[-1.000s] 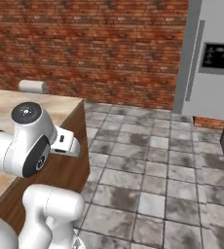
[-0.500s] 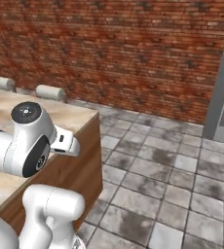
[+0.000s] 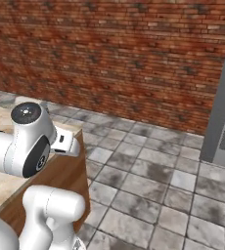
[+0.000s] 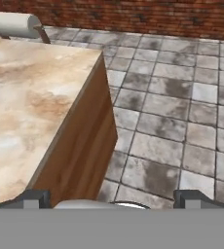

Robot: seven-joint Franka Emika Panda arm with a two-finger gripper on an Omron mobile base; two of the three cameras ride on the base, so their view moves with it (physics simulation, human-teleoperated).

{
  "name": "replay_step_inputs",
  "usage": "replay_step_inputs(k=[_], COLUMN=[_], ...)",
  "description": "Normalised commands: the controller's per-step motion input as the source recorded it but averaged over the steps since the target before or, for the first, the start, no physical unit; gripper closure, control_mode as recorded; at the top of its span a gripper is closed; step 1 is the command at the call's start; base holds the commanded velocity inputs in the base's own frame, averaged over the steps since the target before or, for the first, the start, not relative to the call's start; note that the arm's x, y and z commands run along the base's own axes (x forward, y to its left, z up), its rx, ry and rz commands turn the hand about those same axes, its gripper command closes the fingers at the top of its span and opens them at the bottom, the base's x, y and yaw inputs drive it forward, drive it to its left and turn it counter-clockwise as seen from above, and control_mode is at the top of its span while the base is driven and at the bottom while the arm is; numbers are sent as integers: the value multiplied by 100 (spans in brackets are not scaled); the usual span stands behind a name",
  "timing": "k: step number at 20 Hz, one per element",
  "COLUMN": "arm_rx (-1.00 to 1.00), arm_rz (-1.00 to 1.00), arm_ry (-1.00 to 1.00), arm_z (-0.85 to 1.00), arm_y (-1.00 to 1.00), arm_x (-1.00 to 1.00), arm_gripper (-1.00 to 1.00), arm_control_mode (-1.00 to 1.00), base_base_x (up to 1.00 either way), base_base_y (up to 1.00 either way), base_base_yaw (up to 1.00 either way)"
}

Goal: Pick the egg and butter from the fridge and place them by the bowl for mixing.

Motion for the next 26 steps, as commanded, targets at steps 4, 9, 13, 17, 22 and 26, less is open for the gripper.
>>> replay_step_inputs(k=[4,9,13,17,22,26], arm_rx=[0,0,0,0,0,0], arm_rz=[0,0,0,0,0,0], arm_ry=[0,0,0,0,0,0], arm_z=[0,0,0,0,0,0], arm_y=[0,0,0,0,0,0], arm_x=[0,0,0,0,0,0], arm_gripper=[-100,-100,-100,-100,-100,-100], arm_control_mode=[100,100,100,100,100,100], base_base_x=[67,68,73,68,57,55], base_base_y=[-34,-32,-30,-30,-29,-28], base_base_yaw=[0,0,0,-1,-11,-14])
